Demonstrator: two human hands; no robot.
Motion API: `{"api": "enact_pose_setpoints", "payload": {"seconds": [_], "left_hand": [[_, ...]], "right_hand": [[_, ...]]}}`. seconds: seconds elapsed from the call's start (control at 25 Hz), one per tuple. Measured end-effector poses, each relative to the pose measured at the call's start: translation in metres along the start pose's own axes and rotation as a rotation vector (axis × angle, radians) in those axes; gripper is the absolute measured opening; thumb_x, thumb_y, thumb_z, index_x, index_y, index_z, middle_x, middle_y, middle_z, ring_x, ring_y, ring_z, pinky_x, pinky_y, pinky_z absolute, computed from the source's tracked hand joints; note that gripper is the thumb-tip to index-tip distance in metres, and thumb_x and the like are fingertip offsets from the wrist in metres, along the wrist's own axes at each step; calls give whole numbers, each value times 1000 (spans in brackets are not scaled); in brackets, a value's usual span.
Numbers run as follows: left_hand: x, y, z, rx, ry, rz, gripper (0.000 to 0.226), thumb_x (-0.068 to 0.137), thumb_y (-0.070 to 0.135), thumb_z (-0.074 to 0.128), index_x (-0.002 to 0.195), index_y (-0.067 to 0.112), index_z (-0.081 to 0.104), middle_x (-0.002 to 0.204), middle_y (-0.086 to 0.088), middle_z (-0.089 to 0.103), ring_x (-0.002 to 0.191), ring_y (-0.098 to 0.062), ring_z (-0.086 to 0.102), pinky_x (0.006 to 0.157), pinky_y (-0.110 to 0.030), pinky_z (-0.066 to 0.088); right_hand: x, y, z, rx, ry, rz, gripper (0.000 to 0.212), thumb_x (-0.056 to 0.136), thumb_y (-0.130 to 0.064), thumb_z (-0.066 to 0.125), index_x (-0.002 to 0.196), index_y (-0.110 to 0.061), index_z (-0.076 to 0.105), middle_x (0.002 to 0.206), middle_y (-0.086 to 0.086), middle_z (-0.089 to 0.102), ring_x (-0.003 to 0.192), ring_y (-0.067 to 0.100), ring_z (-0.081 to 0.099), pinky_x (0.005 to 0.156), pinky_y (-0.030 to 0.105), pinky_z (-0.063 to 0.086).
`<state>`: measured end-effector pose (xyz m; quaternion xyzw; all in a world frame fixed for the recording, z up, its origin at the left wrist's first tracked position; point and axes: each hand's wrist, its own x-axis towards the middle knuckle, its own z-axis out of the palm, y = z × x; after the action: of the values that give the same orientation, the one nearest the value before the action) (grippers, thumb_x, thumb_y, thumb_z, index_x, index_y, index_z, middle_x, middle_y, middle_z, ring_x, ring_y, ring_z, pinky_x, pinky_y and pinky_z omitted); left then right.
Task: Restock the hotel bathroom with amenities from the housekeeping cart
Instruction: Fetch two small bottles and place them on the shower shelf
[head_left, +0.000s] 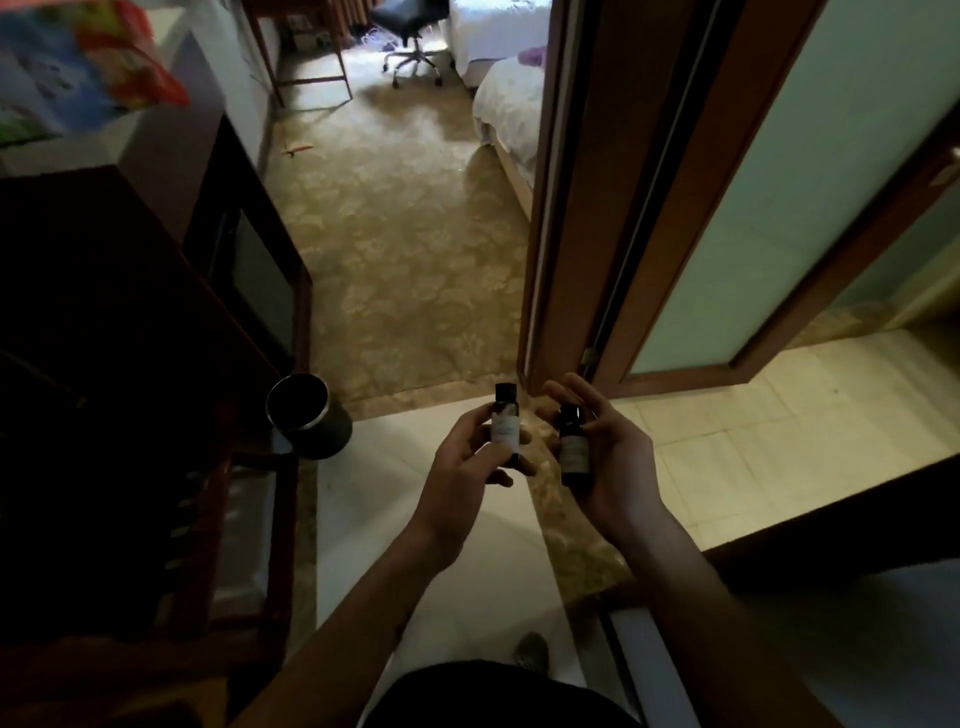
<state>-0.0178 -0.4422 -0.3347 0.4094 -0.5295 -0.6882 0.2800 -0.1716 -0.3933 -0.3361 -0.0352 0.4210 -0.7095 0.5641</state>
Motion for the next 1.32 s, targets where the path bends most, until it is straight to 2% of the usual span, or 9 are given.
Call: {"api": "enact_pose_setpoints", "payload": {"seconds": [0.08, 0.24, 0.36, 0.56, 0.76, 0.88, 1.0, 1.12, 1.32], "left_hand": [[40, 12, 8, -19, -46, -22, 43, 86, 26, 54, 128, 20, 58, 107, -5, 73, 92, -29, 70, 71, -27, 53], [139, 29, 25, 0, -169, -57, 43, 84, 22, 53, 127, 15, 60, 105, -9, 73, 86, -24, 70, 68, -25, 52], [213, 44, 38, 21, -298, -50, 32, 96, 11, 51, 127, 14, 60, 105, -13, 72, 81, -19, 71, 67, -27, 51], [321, 85, 67, 38, -483, -94, 30, 101, 6, 50, 120, 26, 61, 106, -9, 73, 82, -18, 73, 88, -52, 51], [389, 108, 111, 145, -683, -116, 31, 103, 12, 49, 131, 25, 57, 112, -3, 73, 87, -18, 73, 80, -35, 49], [425, 108, 152, 186, -775, -156, 30, 103, 14, 49, 128, 28, 59, 107, 4, 74, 89, -18, 73, 80, -35, 49], [456, 103, 208, 215, -857, -151, 33, 96, 22, 52, 127, 25, 60, 114, -4, 73, 87, -20, 73, 80, -38, 49], [491, 96, 277, 207, -891, -172, 41, 89, 27, 49, 127, 19, 60, 111, -8, 73, 84, -22, 72, 75, -35, 50], [539, 98, 404, 259, -951, -157, 20, 102, 20, 54, 120, 12, 59, 95, -6, 68, 74, -13, 63, 68, -27, 50]], "right_hand": [[27, -20, 0, 26, 15, -27, 61, 75, -1, 38, 133, -9, 57, 128, 12, 69, 114, 31, 64, 106, 48, 42], [95, -60, 0, 168, 111, -108, 68, 68, 1, 35, 132, -4, 58, 129, 16, 68, 96, 26, 69, 66, 29, 50], [144, -89, 9, 283, 148, -194, 64, 75, -3, 31, 134, 0, 56, 118, 18, 69, 86, 28, 65, 57, 29, 51], [210, -150, 22, 319, 248, -365, 59, 83, -12, 30, 135, -3, 57, 127, 17, 67, 88, 25, 68, 66, 29, 50], [248, -193, 10, 342, 339, -492, 60, 80, -17, 37, 136, -5, 56, 128, 15, 67, 98, 25, 66, 70, 30, 50], [266, -222, -14, 365, 420, -554, 56, 85, -13, 34, 136, -5, 56, 129, 16, 67, 97, 25, 67, 75, 32, 48], [284, -258, -53, 393, 491, -603, 58, 81, -12, 39, 136, -5, 56, 128, 15, 67, 96, 25, 66, 78, 33, 47], [308, -302, -99, 447, 510, -632, 57, 80, -8, 41, 136, -6, 56, 126, 15, 68, 93, 25, 66, 69, 31, 52], [334, -392, -179, 400, 626, -655, 47, 92, -4, 36, 133, -12, 59, 126, 9, 71, 98, 20, 65, 75, 30, 47]]}}
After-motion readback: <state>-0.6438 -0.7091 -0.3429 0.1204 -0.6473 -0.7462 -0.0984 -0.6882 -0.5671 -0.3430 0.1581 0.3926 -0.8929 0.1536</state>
